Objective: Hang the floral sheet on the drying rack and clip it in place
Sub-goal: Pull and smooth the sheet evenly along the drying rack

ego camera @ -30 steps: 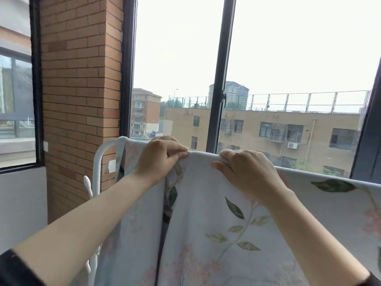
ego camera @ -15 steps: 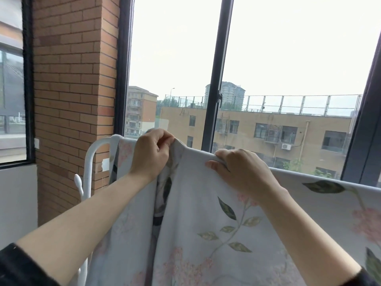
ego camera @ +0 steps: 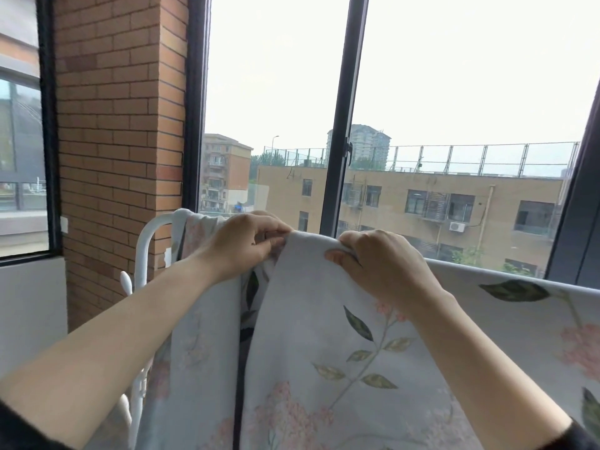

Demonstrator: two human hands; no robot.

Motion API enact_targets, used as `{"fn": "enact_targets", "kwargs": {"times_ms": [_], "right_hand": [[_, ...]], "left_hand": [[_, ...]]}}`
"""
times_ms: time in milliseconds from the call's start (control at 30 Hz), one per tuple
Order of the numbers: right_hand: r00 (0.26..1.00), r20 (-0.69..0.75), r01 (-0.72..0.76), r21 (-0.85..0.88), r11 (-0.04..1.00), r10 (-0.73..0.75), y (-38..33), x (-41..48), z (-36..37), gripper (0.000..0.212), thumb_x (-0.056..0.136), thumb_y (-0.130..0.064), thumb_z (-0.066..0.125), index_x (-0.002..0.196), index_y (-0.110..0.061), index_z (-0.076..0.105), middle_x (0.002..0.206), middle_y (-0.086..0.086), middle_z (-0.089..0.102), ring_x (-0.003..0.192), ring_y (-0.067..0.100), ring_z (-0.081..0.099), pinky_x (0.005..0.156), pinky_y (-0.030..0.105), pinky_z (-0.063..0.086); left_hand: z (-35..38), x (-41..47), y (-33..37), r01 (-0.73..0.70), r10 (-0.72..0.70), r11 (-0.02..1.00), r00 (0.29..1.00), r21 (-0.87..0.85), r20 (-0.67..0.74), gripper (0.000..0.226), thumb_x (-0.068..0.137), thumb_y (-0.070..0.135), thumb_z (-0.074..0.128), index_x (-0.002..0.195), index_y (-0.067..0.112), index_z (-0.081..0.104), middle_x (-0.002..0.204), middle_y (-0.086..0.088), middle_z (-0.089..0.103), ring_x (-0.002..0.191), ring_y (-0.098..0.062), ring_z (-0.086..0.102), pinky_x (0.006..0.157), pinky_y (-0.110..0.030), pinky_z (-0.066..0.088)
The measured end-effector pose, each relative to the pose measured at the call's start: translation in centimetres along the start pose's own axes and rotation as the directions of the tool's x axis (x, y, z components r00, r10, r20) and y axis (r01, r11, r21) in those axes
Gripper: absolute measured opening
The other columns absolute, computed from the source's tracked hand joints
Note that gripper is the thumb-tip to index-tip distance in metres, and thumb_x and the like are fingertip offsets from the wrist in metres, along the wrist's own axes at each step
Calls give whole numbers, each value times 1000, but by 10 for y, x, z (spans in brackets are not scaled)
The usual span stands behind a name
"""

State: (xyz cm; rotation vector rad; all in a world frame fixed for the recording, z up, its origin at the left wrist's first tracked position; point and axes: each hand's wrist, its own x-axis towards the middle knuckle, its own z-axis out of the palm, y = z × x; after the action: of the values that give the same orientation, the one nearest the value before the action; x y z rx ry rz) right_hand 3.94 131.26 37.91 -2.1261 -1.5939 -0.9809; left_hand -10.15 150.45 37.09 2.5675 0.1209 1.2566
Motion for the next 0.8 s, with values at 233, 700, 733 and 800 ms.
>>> {"fn": "enact_targets", "kwargs": {"times_ms": [233, 700, 733, 800], "right_hand": [[1000, -10, -2, 0, 1000, 2, -4, 2, 0, 40, 96, -52, 42, 82, -17, 57, 76, 1, 63, 71, 26, 59, 61, 35, 45], [1000, -15, 12, 7, 1000, -11, 0, -1, -2, 37, 95, -53, 44, 85, -22, 61, 75, -2, 66, 69, 21, 62, 62, 35, 50], [1000, -17, 13, 3, 1000, -13, 1, -1, -2, 37, 95, -53, 44, 86, -22, 61, 76, -3, 66, 69, 21, 62, 62, 35, 51], [1000, -21, 15, -3, 1000, -15, 1, 0, -1, 36, 95, -53, 43, 88, -23, 62, 77, -3, 67, 70, 21, 62, 63, 35, 51]], "left_hand": [[-7, 9, -8, 71, -78, 993, 994, -97, -70, 10, 80, 9, 74, 86, 16, 77, 76, 15, 69, 73, 6, 64, 71, -5, 45], [-10, -6, -5, 50, -53, 998, 995, -40, -79, 27, 90, 13, 63, 114, 22, 68, 108, 11, 65, 98, 4, 56, 85, -15, 46], [-7, -6, -3, 20, -22, 1000, 997, -19, -78, 25, 89, 15, 65, 111, 22, 70, 107, 10, 66, 102, -1, 57, 88, -16, 46], [-6, -5, -3, 1, 0, 1000, 998, 6, -57, 20, 86, 16, 69, 105, 20, 74, 103, 8, 69, 99, -7, 60, 85, -14, 47]]}}
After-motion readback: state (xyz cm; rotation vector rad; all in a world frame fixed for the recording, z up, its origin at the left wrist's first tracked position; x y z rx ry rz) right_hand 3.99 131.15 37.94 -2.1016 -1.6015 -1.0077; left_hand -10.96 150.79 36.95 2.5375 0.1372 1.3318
